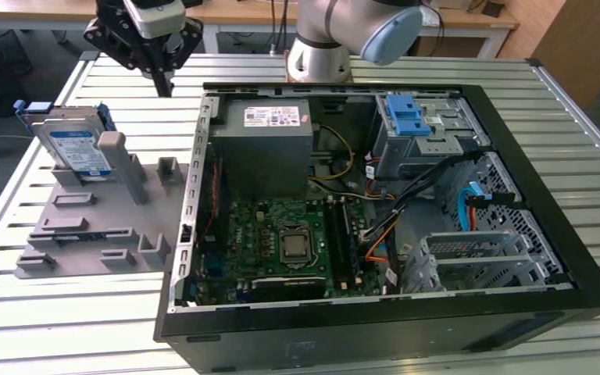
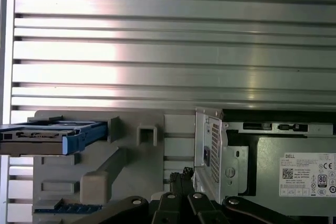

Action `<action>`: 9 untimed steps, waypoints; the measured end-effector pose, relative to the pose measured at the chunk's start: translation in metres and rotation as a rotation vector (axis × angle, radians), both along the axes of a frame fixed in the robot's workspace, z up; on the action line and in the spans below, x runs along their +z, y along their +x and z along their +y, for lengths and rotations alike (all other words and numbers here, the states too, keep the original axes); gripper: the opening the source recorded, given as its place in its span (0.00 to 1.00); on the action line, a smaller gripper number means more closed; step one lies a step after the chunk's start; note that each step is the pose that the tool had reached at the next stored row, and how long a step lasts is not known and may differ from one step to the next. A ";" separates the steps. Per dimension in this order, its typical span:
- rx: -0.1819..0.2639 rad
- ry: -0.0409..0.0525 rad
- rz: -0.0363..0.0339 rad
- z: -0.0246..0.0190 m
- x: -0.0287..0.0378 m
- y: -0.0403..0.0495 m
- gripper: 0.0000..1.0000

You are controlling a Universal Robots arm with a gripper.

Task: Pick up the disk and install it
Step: 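Reach for the disk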

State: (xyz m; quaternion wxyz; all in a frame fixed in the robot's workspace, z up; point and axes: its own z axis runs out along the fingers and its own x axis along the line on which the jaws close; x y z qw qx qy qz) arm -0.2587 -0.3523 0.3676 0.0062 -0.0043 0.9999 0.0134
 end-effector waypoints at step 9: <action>0.000 0.0000 0.0004 0.0015 -0.0014 -0.0114 0.11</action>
